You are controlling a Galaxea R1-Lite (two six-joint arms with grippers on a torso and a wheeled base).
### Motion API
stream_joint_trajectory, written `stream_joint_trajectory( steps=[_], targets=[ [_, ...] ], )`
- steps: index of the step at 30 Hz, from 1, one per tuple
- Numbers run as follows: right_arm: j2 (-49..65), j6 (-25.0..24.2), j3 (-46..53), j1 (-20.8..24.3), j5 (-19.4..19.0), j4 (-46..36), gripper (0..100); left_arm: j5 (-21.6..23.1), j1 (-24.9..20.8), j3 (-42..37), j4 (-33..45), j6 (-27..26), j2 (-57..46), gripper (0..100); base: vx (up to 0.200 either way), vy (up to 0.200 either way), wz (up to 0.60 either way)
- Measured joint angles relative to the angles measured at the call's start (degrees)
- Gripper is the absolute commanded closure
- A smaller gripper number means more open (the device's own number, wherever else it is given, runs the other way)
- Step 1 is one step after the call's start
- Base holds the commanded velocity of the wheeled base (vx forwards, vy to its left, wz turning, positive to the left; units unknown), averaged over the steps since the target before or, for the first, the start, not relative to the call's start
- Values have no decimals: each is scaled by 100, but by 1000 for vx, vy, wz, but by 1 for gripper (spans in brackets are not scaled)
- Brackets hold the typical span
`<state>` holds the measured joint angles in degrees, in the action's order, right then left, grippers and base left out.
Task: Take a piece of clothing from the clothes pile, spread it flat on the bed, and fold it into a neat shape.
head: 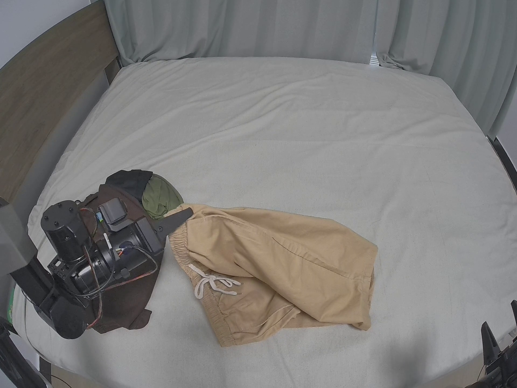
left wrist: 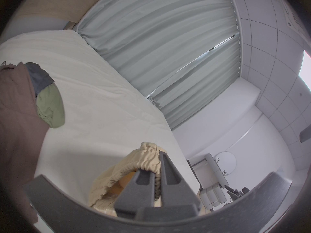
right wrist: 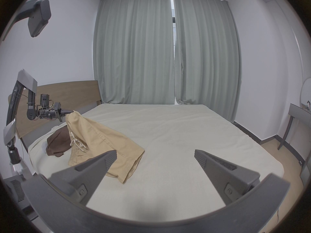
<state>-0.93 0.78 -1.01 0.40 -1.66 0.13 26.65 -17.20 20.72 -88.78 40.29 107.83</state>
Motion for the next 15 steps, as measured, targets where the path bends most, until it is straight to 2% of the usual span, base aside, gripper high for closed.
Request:
stream_joint_trajectory(
  steps=[6, 15],
  targets=[
    [0, -10, 0, 1, 0, 0, 0, 101, 190, -88, 5, -162, 66, 100, 0, 0, 0],
    [0, 23, 0, 0, -22, 2, 0, 91, 211, -171, 2, -739, 361, 100, 0, 0, 0]
  ],
)
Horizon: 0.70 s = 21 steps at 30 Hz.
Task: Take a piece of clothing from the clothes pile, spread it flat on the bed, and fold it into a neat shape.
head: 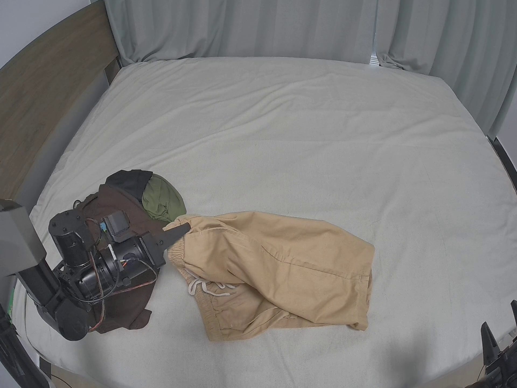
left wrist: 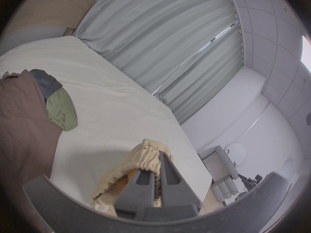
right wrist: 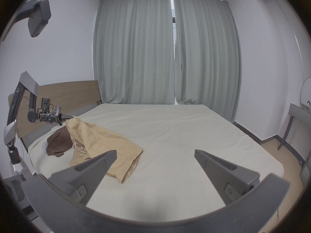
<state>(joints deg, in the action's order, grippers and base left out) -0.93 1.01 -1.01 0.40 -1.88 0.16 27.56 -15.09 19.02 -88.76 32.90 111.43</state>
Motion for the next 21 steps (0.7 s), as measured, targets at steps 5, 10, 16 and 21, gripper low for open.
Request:
stream_joint_trajectory(
  steps=[5, 10, 16, 21],
  targets=[
    [0, 0, 0, 11, -26, 115, 0, 2, -10, -6, -2, -6, 52, 100, 0, 0, 0],
    [-45, 11, -308, -5, -74, 334, 0, 5, -6, -11, -4, -4, 63, 100, 0, 0, 0],
    [-739, -223, -1180, 72, -208, 429, 0, 7, 11, -4, -2, 5, 63, 100, 0, 0, 0],
    [-1652, -1335, -1927, 433, -369, 471, 0, 49, 21, 11, -2, 13, 63, 100, 0, 0, 0]
  ],
)
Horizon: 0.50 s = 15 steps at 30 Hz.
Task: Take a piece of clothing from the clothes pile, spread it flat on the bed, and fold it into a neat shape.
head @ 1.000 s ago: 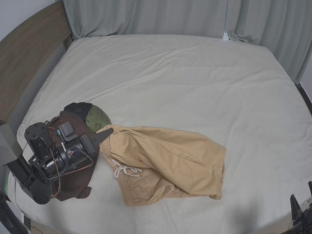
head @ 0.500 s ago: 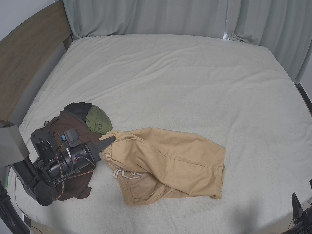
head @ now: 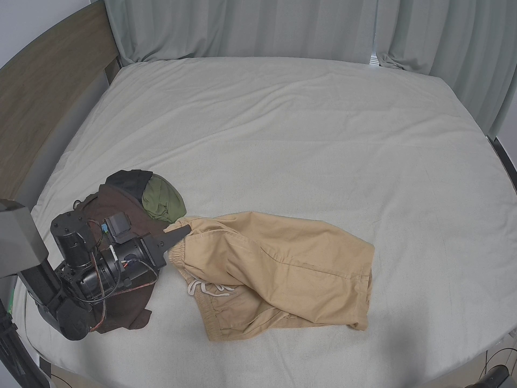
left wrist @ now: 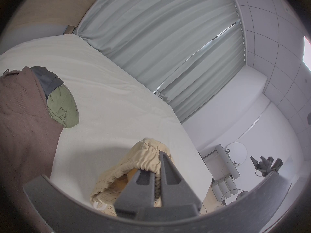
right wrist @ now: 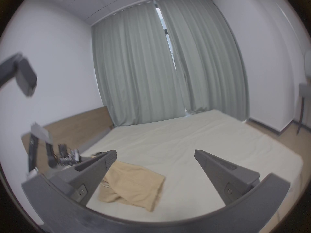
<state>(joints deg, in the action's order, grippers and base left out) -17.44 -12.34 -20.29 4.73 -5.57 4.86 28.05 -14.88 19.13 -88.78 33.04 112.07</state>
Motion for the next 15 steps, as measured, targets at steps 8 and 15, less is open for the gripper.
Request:
stream_joint_trajectory(
  steps=[8, 15],
  targets=[
    [-1139, -367, -713, 817, -874, 20, 0, 104, 0, 22, 0, 7, -52, 100, 0, 0, 0],
    [-1843, -389, -906, 1204, -1911, 33, 0, 176, -62, 5, 2, 20, -215, 100, 0, 0, 0]
  ],
)
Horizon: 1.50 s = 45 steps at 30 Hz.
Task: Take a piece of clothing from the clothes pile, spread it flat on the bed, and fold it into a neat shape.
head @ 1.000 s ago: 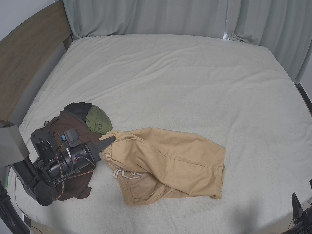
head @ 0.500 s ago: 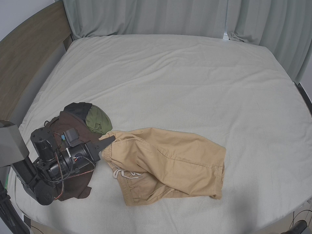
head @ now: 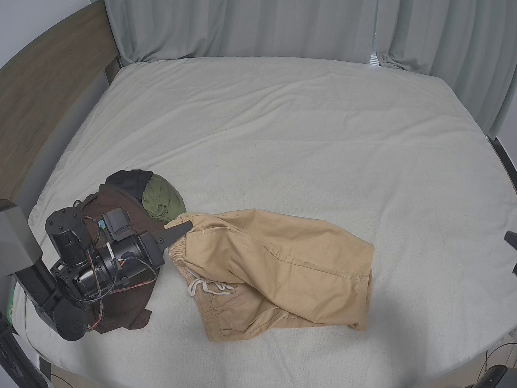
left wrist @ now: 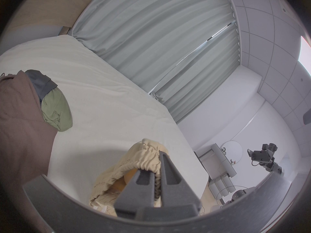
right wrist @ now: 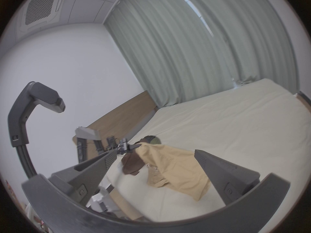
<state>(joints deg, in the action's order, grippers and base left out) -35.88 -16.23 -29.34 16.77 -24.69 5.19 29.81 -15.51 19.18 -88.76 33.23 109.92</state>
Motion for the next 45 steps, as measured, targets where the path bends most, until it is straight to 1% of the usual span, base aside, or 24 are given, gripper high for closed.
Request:
stream_joint_trajectory(
  steps=[4, 6, 9, 10, 14, 17, 20, 23, 24, 28, 31, 34, 36, 45],
  targets=[
    [-310, -5, -133, 155, -510, 2, 0, 5, -54, -20, 0, 2, -52, 100, 0, 0, 0],
    [-422, -5, -199, 227, -679, 17, 0, 5, -65, -20, 0, 5, -66, 100, 0, 0, 0],
    [-572, -11, -306, 323, -1081, 30, 0, 7, -72, -30, 0, 5, -83, 100, 0, 0, 0],
    [-660, -17, -367, 358, -1284, 41, 0, 7, -72, -39, 0, 2, -88, 100, 0, 0, 0],
    [-877, -41, -472, 417, -1538, 79, 0, 9, -76, -60, 2, 0, -91, 100, 0, 0, 0],
    [-1037, -77, -458, 439, -1571, 268, 0, 9, -72, -63, 2, -4, -96, 100, 0, 0, 0],
    [-1217, -180, -329, 436, -1582, 699, 0, 9, -56, -63, 0, -4, -100, 100, 0, 0, 0],
    [-1514, -306, -135, 400, -1582, 1510, 0, 7, -28, -63, -2, -6, -102, 100, 0, 0, 0],
    [-1593, -328, -91, 380, -1582, 1664, 0, 7, -28, -68, -2, -4, -102, 100, 0, 0, 0],
    [-2272, -473, 243, 169, -1585, 2792, 0, 9, -9, -74, -2, -4, -107, 100, 0, 0, 0],
    [-2758, -602, 468, 30, -1587, 3430, 0, 9, 16, -74, -4, -6, -105, 100, 0, 0, 0],
    [-3143, -802, 639, -74, -1590, 3745, 0, 9, 52, -71, -4, -9, -100, 100, 0, 0, 0],
    [-3330, -862, 700, -118, -1590, 3808, 0, 9, 85, -68, -9, -11, -96, 100, 0, 0, 0],
    [-4191, -920, 805, -179, -1585, 4187, 0, 62, 295, -41, -6, -17, -48, 100, 0, 0, 0]
  ],
)
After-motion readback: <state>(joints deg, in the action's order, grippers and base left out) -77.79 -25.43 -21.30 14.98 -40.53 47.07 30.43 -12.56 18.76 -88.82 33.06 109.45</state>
